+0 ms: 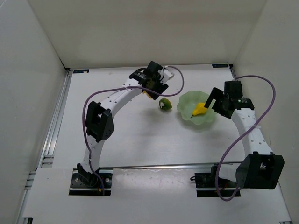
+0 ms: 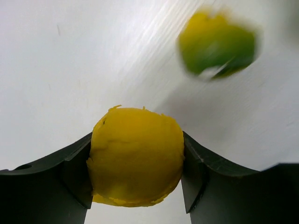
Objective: Place and organize the fake fruits in the fruit bowl
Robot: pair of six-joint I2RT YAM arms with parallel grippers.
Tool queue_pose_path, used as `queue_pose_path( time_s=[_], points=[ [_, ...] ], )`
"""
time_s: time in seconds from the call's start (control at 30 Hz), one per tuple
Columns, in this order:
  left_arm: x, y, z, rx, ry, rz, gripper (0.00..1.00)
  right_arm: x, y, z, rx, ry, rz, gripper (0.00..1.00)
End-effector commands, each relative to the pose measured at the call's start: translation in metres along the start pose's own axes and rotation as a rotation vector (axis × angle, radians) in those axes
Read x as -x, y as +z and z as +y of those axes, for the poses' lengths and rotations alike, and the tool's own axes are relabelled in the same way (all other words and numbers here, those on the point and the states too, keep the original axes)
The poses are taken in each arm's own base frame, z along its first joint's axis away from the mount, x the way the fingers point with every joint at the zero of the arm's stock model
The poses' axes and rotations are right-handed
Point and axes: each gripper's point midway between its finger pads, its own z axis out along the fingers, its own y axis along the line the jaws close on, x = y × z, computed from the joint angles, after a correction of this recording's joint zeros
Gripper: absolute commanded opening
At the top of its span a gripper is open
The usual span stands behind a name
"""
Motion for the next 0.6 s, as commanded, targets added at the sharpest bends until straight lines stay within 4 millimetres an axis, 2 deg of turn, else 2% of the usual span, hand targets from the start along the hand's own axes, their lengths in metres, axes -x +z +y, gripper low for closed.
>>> queue_pose_path(
  time_s=[0.0, 0.03, 0.07, 0.1, 0.13, 0.17, 0.2, 0.23, 0.27, 0.3, 0.33, 0.4, 0.43, 0.47, 0.5, 0.57],
  points=[
    [0.081, -0.032, -0.03, -0.04, 0.023, -0.235, 0.36, 0.013, -0.017, -0.014, -0.036, 0.095, -0.115, 0.99],
    [0.105, -0.039, -0.039, -0.067, 0.014, -0.303, 0.38, 0.017, -0.022, -0.019, -0.065, 0.109, -0.146, 0.99],
    [0.11, -0.019, -0.052, -0.096, 0.027, -0.299, 0.38, 0.017, -0.024, -0.026, -0.086, 0.139, -0.162, 0.99],
    [0.124, -0.017, -0.074, -0.154, 0.042, -0.34, 0.39, 0.019, -0.032, -0.033, -0.1, 0.152, -0.195, 0.99],
    [0.144, -0.024, -0.083, -0.177, 0.055, -0.397, 0.41, 0.022, -0.037, -0.035, -0.109, 0.17, -0.222, 0.99],
    [0.143, -0.007, -0.098, -0.211, 0.069, -0.383, 0.44, 0.022, -0.04, -0.041, -0.128, 0.188, -0.238, 0.99],
    [0.151, -0.006, -0.11, -0.235, 0.084, -0.408, 0.45, 0.027, -0.05, -0.045, -0.142, 0.194, -0.281, 0.99],
    [0.161, -0.009, -0.128, -0.258, 0.118, -0.438, 0.47, 0.026, -0.052, -0.049, -0.157, 0.197, -0.295, 0.99],
    [0.166, -0.005, -0.137, -0.264, 0.128, -0.457, 0.48, 0.026, -0.056, -0.052, -0.174, 0.199, -0.306, 0.99],
    [0.168, 0.0, -0.144, -0.267, 0.147, -0.466, 0.61, 0.029, -0.063, -0.058, -0.191, 0.211, -0.335, 0.99],
    [0.177, -0.008, -0.154, -0.265, 0.16, -0.494, 0.67, 0.028, -0.066, -0.062, -0.208, 0.203, -0.34, 0.99],
    [0.185, -0.01, -0.159, -0.263, 0.175, -0.522, 0.79, 0.031, -0.074, -0.068, -0.233, 0.197, -0.374, 0.99],
    [0.188, -0.012, -0.165, -0.268, 0.182, -0.538, 0.89, 0.029, -0.074, -0.07, -0.248, 0.185, -0.368, 0.99],
    [0.192, -0.018, -0.17, -0.272, 0.188, -0.551, 0.95, 0.034, -0.081, -0.071, -0.247, 0.191, -0.395, 0.99],
    [0.199, -0.026, -0.166, -0.257, 0.184, -0.576, 1.0, 0.035, -0.087, -0.072, -0.25, 0.196, -0.418, 0.99],
    [0.212, -0.046, -0.158, -0.232, 0.166, -0.624, 1.0, 0.038, -0.099, -0.076, -0.259, 0.207, -0.463, 0.99]
  ],
)
